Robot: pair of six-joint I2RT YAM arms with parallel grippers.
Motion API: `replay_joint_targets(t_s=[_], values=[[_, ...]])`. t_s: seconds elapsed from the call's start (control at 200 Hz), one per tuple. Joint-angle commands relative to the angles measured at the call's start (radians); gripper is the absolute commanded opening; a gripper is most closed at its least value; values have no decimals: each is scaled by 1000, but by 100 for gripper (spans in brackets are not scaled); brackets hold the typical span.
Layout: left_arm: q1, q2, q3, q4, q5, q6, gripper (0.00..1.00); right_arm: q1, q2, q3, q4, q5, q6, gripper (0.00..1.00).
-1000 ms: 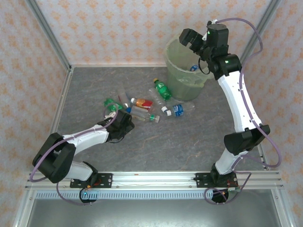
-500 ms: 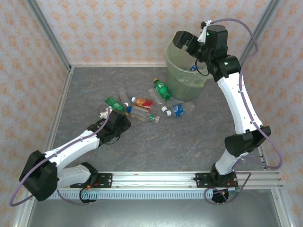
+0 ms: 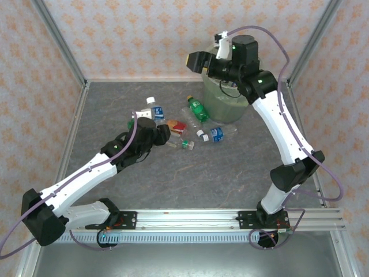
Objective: Put the plastic bottles in the bin
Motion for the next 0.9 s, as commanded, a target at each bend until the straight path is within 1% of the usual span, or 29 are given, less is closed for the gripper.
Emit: replay_joint_targets(t_s=[0.0, 0.105, 0.175, 0.325, 0.526, 0.646, 0.796, 0.896], values=[[-15, 4, 79, 47, 25, 166, 54, 44, 37, 26, -23, -77, -37, 74], [-18, 18, 122, 44, 51, 217, 54, 94, 68, 48, -65, -92, -65, 73], [-20, 22, 142, 48, 67, 237, 54, 118, 82, 44, -79, -101, -72, 69], [-31, 23, 159, 63, 99, 249, 53, 148, 97, 29, -86, -101, -73, 66], [-48, 24, 160, 59, 110, 266, 52, 156, 113, 35, -72, -109, -56, 61], [-53, 20, 162, 57, 109, 271, 51, 156, 133, 48, -90, -106, -59, 55], [-56, 15, 160, 59, 118, 274, 51, 156, 146, 51, -102, -104, -65, 54], [-60, 22, 163, 54, 122, 275, 50, 156, 149, 55, -99, -106, -65, 46]])
